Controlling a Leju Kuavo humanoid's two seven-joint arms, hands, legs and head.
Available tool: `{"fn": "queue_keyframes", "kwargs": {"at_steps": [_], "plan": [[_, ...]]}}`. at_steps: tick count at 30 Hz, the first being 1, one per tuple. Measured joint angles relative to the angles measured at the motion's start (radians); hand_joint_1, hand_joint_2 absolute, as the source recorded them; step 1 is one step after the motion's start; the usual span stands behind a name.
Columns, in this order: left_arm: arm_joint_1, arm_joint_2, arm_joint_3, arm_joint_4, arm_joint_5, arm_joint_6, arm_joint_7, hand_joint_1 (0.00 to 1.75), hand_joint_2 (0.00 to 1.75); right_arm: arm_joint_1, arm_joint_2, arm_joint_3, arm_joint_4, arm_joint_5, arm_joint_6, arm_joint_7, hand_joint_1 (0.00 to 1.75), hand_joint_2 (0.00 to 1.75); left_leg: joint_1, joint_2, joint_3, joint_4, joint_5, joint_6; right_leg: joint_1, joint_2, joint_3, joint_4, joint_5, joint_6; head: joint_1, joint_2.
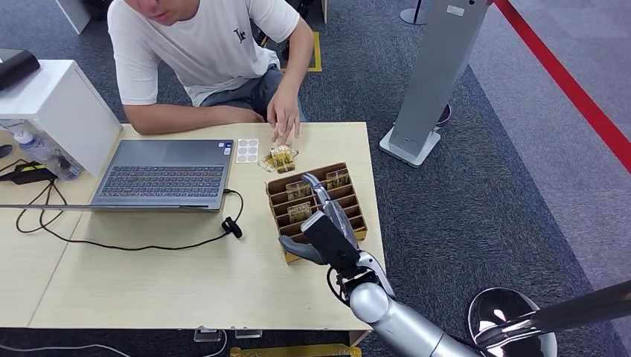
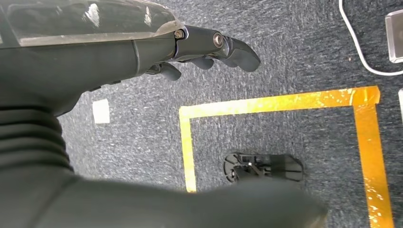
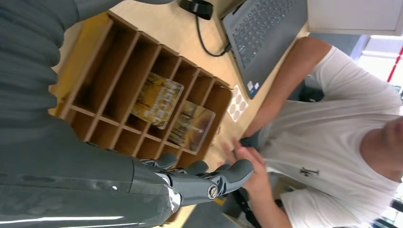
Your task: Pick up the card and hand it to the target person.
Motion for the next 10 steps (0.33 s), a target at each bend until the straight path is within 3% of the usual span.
{"fn": "queue_keyframes", "kwargs": {"at_steps": [10], "plan": [[0.005, 0.0, 0.0, 0.0, 0.047, 0.019, -0.04, 0.0, 0.0, 0.091, -0.074, -0.082, -0.056, -0.209, 0.094, 0.021, 0.0, 1.75, 0.0, 0.0, 0.0, 0.0, 0.0, 0.0, 0.0, 0.0, 0.0, 0.0, 0.0, 0.0, 0.0, 0.0]]}}
